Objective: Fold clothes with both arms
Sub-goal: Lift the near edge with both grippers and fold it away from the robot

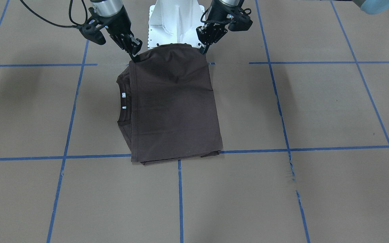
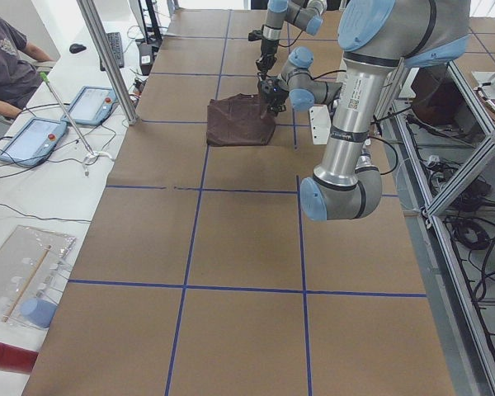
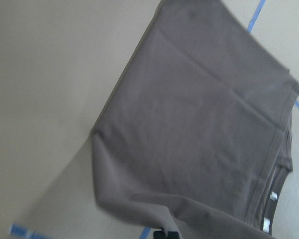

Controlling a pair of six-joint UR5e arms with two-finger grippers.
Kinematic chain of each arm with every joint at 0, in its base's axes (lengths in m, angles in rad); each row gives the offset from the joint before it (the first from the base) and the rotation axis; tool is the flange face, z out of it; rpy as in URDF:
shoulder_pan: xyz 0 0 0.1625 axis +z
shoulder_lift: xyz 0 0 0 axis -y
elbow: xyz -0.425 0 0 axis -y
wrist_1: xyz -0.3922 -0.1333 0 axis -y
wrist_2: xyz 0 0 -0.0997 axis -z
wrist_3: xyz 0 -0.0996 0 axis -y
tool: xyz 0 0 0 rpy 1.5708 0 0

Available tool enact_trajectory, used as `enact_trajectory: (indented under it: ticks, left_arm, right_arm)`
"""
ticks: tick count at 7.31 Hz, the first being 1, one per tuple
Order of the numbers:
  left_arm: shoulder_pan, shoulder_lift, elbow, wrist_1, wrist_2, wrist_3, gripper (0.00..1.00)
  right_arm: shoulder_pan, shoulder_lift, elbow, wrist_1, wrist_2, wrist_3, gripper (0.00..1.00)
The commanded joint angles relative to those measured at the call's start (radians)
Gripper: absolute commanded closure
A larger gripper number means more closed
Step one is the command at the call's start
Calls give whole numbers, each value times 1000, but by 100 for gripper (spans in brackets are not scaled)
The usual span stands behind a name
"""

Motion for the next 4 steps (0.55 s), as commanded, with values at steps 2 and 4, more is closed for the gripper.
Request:
enact_trajectory:
  ticks: [2,4]
  left_arm:
    - [-139,-82,175,-17,-28,145,100]
    - [-200,-124,313,-84,-27,232,100]
  right_arm:
    - [106,126,-203,4,44,-73,100]
    - [141,163,-362,152,45,-77,100]
